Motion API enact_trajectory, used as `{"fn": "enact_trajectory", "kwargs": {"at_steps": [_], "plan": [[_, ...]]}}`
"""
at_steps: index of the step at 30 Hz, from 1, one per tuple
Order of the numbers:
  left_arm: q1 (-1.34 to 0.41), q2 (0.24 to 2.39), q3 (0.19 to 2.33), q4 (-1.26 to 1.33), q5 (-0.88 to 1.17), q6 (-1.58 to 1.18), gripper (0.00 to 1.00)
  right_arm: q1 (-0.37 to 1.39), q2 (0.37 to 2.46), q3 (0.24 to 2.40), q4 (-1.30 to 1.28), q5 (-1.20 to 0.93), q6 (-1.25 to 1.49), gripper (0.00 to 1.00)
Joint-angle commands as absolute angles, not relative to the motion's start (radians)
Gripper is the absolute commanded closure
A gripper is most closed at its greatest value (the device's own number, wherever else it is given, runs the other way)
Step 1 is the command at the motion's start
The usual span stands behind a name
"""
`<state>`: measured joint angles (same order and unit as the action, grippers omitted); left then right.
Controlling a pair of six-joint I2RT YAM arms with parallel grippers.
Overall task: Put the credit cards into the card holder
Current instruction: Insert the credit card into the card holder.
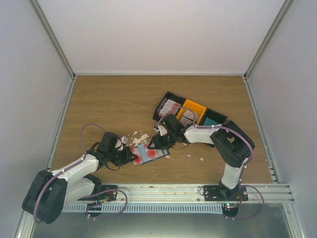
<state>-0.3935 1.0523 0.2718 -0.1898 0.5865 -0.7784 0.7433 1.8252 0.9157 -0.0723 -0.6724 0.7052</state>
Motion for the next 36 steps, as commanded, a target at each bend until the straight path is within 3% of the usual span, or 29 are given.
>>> {"fn": "enact_trajectory", "kwargs": {"at_steps": [1, 21, 36], "plan": [[-0.405, 1.035, 0.246, -0.153, 0.594, -0.79, 1.0, 0.797, 1.799, 0.945, -0.189, -0.505, 0.689, 0.53], [-0.408, 0.949, 0.205, -0.118, 0.604, -0.801, 1.0, 0.961, 1.801, 1.079, -0.37, -0.142, 0.748, 0.46], [-0.412, 1.001, 0.187, -0.051, 0.653, -0.798, 1.0, 1.055, 1.812, 1.119, -0.498, -0.009, 0.795, 0.4]]}}
